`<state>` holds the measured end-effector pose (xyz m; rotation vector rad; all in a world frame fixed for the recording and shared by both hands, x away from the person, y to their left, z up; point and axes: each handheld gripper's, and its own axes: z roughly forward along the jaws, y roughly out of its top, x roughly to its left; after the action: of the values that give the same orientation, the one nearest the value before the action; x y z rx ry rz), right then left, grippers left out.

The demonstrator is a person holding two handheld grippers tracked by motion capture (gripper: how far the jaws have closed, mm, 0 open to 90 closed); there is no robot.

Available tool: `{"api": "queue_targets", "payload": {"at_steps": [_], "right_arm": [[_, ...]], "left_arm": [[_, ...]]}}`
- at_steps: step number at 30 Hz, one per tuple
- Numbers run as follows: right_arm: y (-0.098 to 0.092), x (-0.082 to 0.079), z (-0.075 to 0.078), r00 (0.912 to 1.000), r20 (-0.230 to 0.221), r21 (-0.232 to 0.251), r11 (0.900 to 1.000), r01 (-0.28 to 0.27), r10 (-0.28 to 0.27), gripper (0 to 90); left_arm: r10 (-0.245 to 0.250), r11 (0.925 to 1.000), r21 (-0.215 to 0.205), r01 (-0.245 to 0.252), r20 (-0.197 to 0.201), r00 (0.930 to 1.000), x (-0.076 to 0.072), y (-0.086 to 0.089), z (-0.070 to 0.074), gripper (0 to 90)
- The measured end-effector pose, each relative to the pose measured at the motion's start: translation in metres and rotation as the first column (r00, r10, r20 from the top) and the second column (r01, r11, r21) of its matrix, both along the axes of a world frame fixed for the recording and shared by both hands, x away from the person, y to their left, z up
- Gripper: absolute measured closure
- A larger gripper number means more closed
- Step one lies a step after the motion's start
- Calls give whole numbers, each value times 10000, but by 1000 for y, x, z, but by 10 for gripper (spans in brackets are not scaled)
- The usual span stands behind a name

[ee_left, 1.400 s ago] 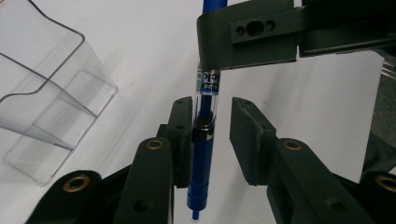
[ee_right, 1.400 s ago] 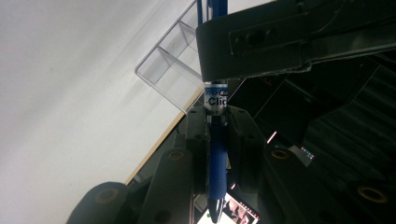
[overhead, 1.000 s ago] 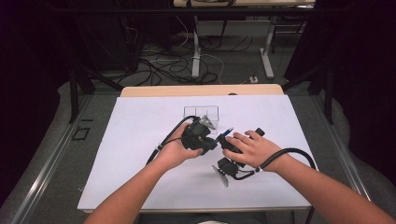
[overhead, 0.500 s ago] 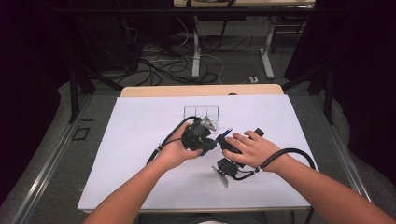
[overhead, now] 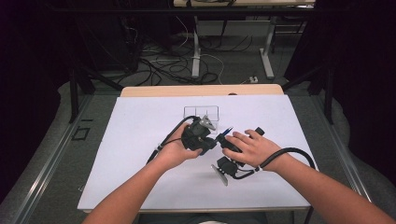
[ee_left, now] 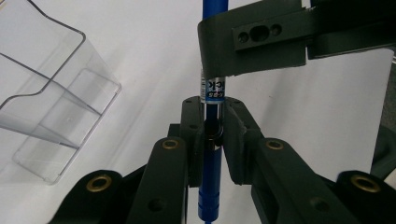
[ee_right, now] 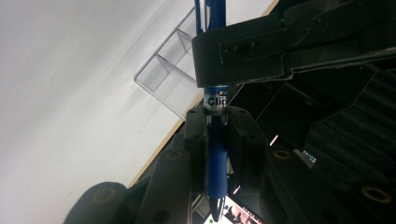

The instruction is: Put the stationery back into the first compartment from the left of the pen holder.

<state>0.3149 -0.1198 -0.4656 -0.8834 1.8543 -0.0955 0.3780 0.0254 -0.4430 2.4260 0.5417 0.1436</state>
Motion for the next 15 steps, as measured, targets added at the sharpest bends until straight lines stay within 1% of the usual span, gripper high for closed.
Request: {"api": "queue_targets", "payload": {"at_steps": [1, 2, 3, 4, 5, 6, 7, 8, 9, 11, 13, 14, 15], "right_arm": [[0, 1, 1, 9999, -115, 49, 10000, -22, 22, 720], [-1, 2, 1, 9997, -193, 63, 9999, 145, -144, 691], [-1, 0, 3, 9985, -33, -107, 9985, 539, -540, 675], [-3, 7, -1, 9991, -338, 444, 9988, -227, 242, 658], [-4, 8, -2, 9987, -435, 691, 9974, -220, 251, 640], [-4, 5, 2, 9994, -208, 385, 9989, 275, -267, 626], [-6, 10, -1, 9978, -480, 931, 9948, -410, 456, 619], [-6, 5, 3, 9993, -248, 573, 9979, 310, -296, 614], [-7, 5, 5, 9996, -189, 545, 9982, 234, -224, 607], [-9, 5, 6, 9995, -161, 674, 9974, 268, -258, 596], [-10, 5, 7, 9992, -219, 841, 9959, 345, -328, 580], [-11, 5, 8, 9989, -231, 964, 9944, 439, -419, 578], [-11, 5, 9, 9982, -353, 1040, 9932, 525, -490, 579]], "left_arm": [[57, 10000, -55, -57, 89, 9999, 1, 0, 0, 794], [79, 10000, -44, -79, 55, 10000, 1, 1, 1, 794], [144, 9999, -51, -143, 93, 9999, 2, 2, 1, 794], [235, 9996, -164, -235, 7, 9997, 2, 3, 1, 794], [276, 9996, -59, -276, 52, 9996, 3, 4, 2, 794], [369, 9992, -163, -369, 21, 9993, 4, 4, 2, 794], [432, 9990, -90, -432, 17, 9991, 5, 6, 2, 794], [521, 9986, -103, -521, 30, 9986, 6, 7, 2, 794], [635, 9979, -132, -634, 83, 9979, 7, 8, 2, 794], [915, 9956, -227, -911, 163, 9957, 10, 11, 3, 794], [1177, 9923, -410, -1167, 217, 9928, 12, 14, 3, 794], [1216, 9916, -464, -1205, 221, 9923, 13, 15, 4, 794], [1371, 9891, -569, -1360, 164, 9904, 13, 16, 4, 794]]}}
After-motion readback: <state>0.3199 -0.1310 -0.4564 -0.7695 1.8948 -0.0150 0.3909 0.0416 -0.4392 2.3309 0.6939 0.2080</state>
